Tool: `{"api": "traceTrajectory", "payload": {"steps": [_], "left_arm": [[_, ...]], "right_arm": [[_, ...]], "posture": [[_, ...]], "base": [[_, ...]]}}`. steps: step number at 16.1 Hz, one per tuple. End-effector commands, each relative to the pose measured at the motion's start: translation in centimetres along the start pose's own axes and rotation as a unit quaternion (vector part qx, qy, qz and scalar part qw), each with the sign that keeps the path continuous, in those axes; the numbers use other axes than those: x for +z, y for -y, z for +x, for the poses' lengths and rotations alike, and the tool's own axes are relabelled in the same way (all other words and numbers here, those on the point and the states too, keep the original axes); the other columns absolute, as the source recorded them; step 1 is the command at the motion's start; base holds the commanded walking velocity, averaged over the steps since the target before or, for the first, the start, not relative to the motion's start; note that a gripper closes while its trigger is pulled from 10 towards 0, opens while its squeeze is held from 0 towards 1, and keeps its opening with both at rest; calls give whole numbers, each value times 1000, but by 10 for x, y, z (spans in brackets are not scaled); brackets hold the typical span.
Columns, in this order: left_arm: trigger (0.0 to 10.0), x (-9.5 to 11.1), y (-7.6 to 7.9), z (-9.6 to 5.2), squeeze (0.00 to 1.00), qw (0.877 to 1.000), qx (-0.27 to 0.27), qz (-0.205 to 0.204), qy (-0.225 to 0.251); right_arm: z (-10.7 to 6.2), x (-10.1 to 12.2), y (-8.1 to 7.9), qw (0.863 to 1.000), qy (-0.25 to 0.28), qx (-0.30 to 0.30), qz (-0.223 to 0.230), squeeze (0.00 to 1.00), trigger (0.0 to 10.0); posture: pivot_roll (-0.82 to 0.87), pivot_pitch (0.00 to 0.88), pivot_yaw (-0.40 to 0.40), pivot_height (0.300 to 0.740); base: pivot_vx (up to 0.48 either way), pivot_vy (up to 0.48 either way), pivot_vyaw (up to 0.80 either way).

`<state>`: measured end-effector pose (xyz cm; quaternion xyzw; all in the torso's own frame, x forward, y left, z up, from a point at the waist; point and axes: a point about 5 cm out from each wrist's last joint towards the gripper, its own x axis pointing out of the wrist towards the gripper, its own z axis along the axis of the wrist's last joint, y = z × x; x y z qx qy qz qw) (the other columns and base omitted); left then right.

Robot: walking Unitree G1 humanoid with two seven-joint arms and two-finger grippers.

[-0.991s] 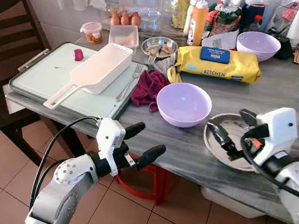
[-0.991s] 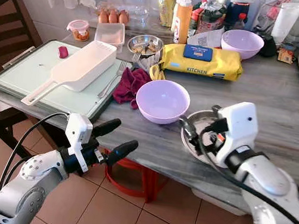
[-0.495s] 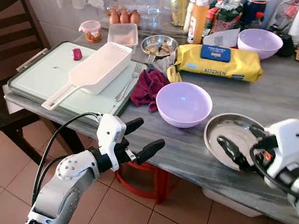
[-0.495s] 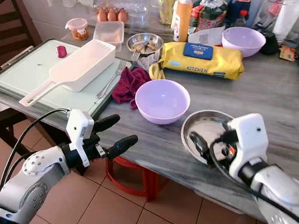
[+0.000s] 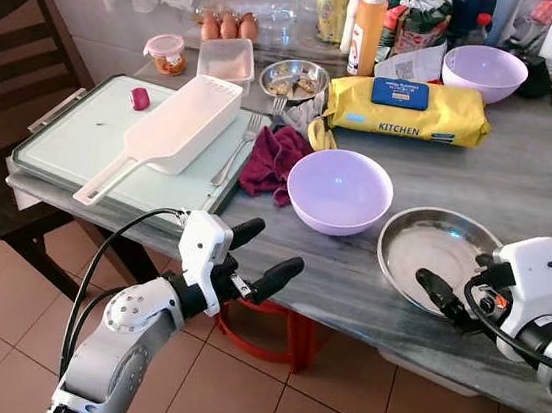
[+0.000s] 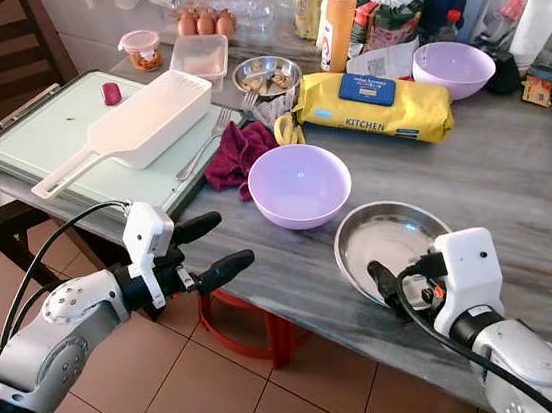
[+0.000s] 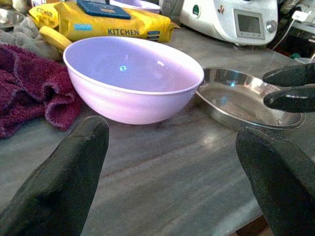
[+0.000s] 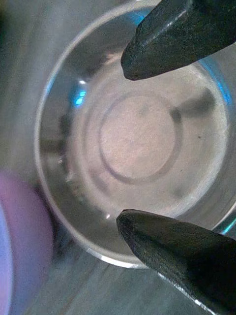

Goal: Setting the table

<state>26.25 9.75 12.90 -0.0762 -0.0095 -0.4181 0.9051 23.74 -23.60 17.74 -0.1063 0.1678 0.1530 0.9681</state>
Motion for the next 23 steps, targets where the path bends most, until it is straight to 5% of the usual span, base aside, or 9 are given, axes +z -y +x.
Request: {"api": "traceTrajectory", "payload": {"steps": [1, 13, 23], "left_arm": [[10000, 0, -1, -2, 0, 1000, 6, 7, -6], [10000, 1, -2, -7, 0, 1000, 15, 10, -12], [10000, 2, -4, -5, 0, 1000, 14, 15, -13]], "right_arm": [[3, -1, 0, 1000, -10, 1, -4, 0, 10000], [40, -1, -8, 999, -12, 34, 7, 0, 10000], [30, 6, -14, 999, -10, 47, 10, 0, 10000]], "posture": [[-169, 164, 126, 740], [-127, 166, 118, 740], [-129, 152, 123, 740]], "base": [[0, 0, 0], [0, 0, 0], [0, 0, 0]]}}
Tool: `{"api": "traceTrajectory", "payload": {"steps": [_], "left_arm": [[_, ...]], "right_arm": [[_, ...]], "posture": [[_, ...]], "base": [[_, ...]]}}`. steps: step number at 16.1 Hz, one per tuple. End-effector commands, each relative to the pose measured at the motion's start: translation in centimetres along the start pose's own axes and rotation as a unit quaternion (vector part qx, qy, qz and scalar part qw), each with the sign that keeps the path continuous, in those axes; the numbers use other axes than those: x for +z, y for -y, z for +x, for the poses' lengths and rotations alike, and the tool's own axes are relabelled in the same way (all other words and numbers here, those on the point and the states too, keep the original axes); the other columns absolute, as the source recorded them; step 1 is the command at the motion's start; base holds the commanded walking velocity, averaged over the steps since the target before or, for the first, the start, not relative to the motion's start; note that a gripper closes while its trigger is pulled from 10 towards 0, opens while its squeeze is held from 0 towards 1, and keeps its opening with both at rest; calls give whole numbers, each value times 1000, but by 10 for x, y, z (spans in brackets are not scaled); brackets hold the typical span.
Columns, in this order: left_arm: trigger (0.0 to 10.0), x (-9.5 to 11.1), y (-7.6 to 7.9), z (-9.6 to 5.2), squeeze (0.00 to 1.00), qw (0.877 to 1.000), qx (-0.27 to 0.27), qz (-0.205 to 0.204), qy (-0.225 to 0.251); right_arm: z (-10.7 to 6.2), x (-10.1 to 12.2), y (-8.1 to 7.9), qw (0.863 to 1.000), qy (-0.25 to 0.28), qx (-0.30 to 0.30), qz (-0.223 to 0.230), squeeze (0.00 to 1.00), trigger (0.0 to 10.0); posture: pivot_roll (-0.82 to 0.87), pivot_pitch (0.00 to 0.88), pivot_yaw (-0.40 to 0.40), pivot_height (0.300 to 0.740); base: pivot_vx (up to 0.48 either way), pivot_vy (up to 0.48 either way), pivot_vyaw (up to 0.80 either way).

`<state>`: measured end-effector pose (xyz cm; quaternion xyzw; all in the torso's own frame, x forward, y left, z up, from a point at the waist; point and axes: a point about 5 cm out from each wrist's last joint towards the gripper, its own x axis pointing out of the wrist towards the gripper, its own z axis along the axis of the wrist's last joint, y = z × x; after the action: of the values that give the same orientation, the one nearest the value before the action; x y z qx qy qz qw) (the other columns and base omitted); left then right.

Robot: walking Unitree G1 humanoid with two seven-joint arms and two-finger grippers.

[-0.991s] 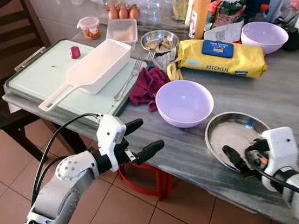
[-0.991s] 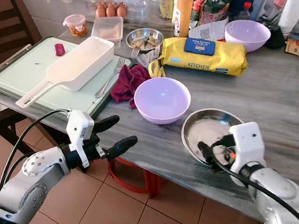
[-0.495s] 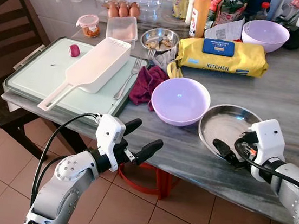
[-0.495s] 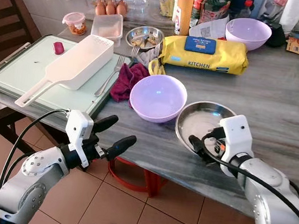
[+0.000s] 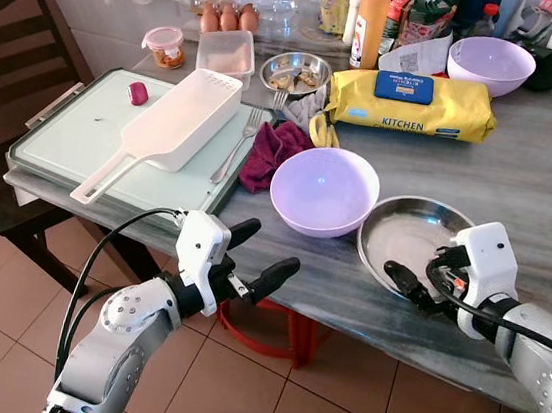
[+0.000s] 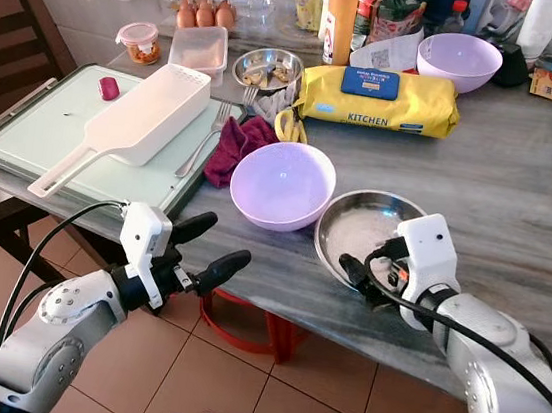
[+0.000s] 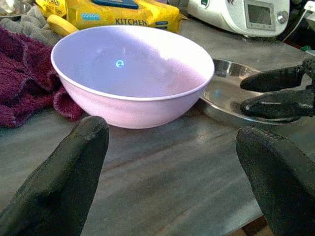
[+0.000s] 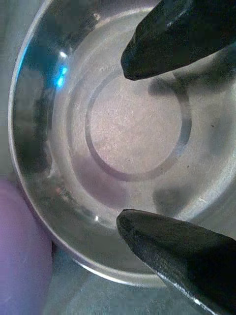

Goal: Setting the table

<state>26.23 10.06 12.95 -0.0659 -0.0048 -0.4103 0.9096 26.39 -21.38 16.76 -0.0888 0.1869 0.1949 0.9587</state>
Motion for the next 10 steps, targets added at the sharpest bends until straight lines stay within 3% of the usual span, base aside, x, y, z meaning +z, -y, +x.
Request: {"api": "traceTrajectory", "payload": {"steps": [1, 10], "left_arm": [[10000, 1, -3, -2, 0, 1000, 4, 8, -4], [10000, 2, -2, 3, 0, 1000, 1, 7, 2]], "right_arm": [[-8, 3, 0, 1000, -2, -1, -7, 0, 10000], [-23, 27, -9, 999, 13, 25, -29, 0, 10000]], "posture": [[-133, 148, 124, 740], [-141, 127, 129, 740]], "base": [[0, 0, 0], [0, 0, 0]]}}
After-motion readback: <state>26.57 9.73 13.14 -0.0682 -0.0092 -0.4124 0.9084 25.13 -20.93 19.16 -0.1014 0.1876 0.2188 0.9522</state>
